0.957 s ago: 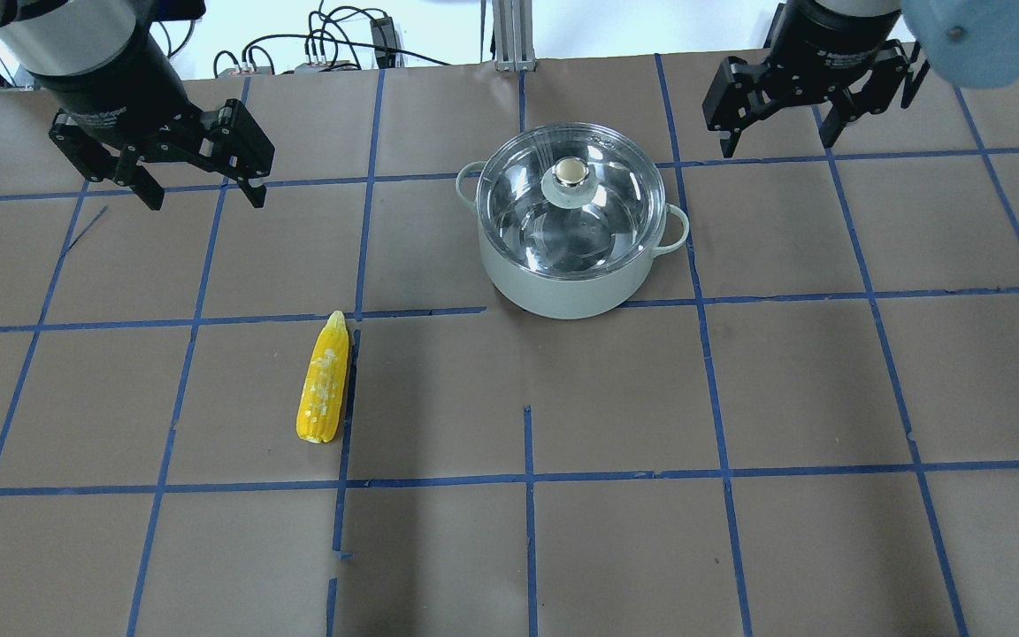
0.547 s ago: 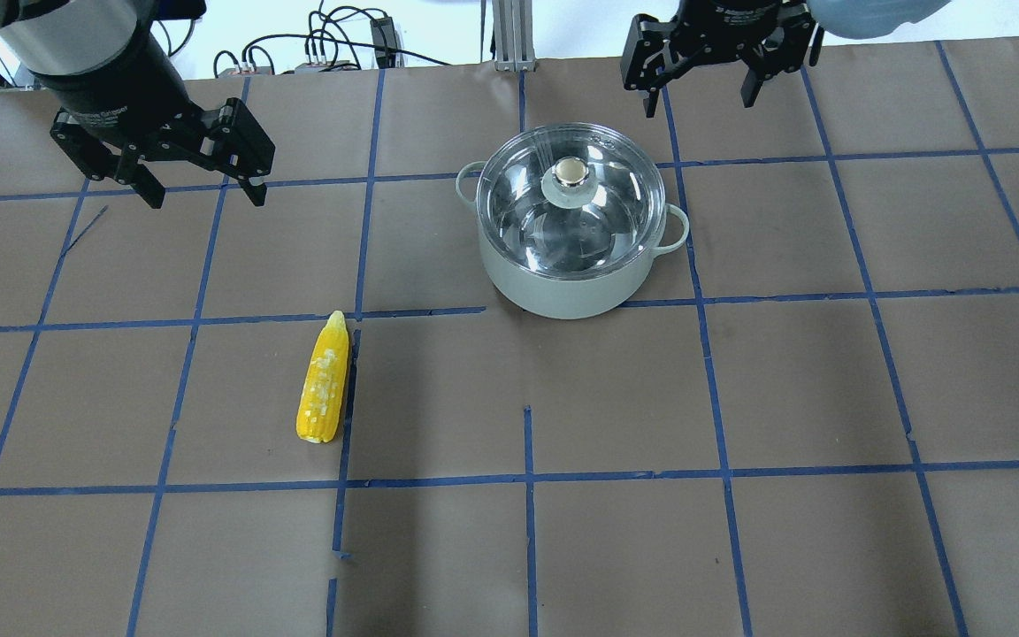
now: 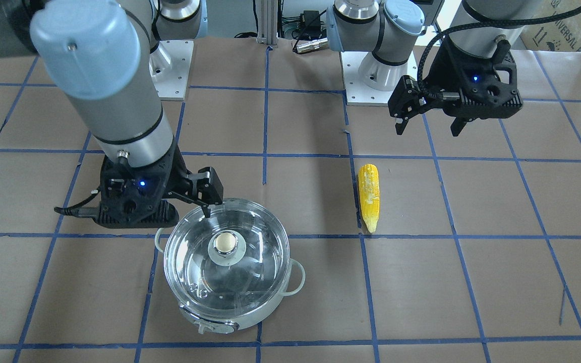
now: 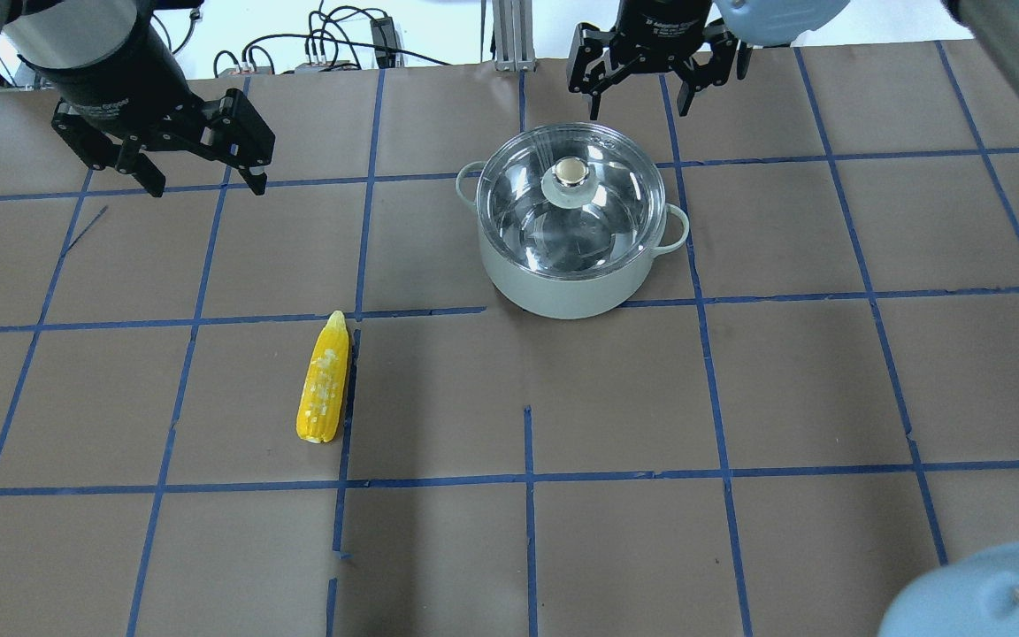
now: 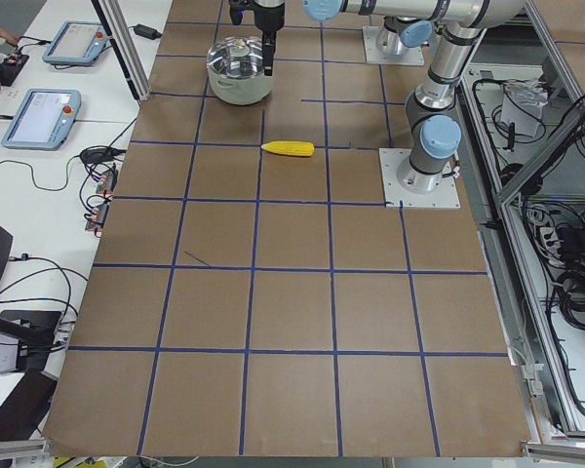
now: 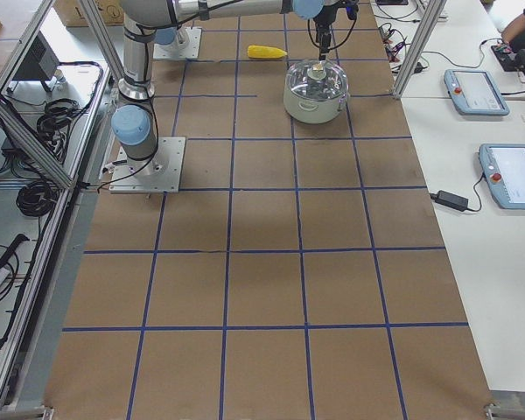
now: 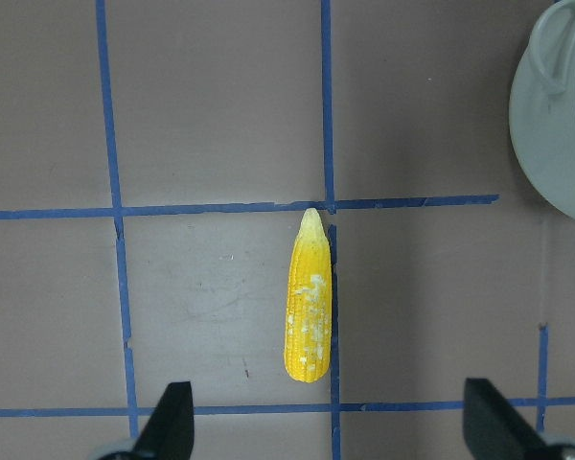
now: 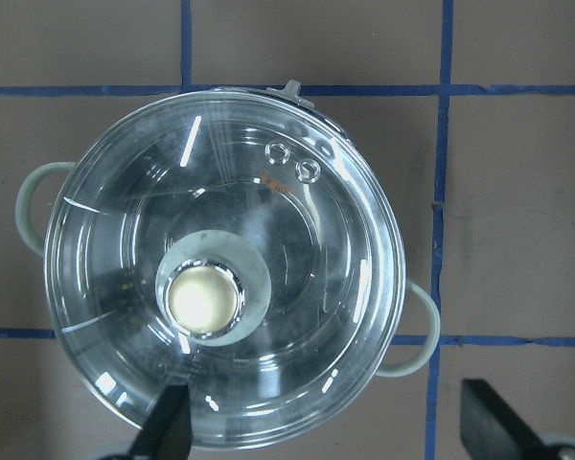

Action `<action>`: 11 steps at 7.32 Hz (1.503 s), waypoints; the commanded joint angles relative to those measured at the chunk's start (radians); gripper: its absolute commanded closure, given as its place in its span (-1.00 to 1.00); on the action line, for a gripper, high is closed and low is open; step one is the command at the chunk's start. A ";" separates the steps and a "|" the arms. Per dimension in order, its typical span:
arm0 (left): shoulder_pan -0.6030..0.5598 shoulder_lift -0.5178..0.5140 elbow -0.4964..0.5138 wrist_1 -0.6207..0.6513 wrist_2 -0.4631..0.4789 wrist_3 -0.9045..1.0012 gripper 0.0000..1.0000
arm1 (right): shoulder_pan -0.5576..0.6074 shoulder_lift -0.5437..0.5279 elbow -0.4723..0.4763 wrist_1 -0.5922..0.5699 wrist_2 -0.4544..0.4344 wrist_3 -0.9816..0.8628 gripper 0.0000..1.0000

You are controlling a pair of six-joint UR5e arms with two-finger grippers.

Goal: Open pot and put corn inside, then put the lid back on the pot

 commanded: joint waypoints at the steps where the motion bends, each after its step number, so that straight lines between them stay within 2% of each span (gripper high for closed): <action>1: 0.000 -0.001 0.000 0.001 0.001 0.000 -1.00 | 0.012 0.053 -0.004 -0.044 -0.007 0.022 -0.99; 3: 0.000 -0.001 0.000 -0.001 0.001 0.000 -1.00 | 0.065 0.065 0.003 -0.046 -0.010 0.037 -0.98; 4: 0.000 -0.001 -0.002 -0.001 0.001 0.000 -1.00 | 0.081 0.088 0.003 -0.098 -0.012 0.036 -0.98; 11: 0.002 -0.001 -0.002 0.005 0.000 0.000 -1.00 | 0.083 0.142 0.016 -0.109 -0.004 0.033 -0.95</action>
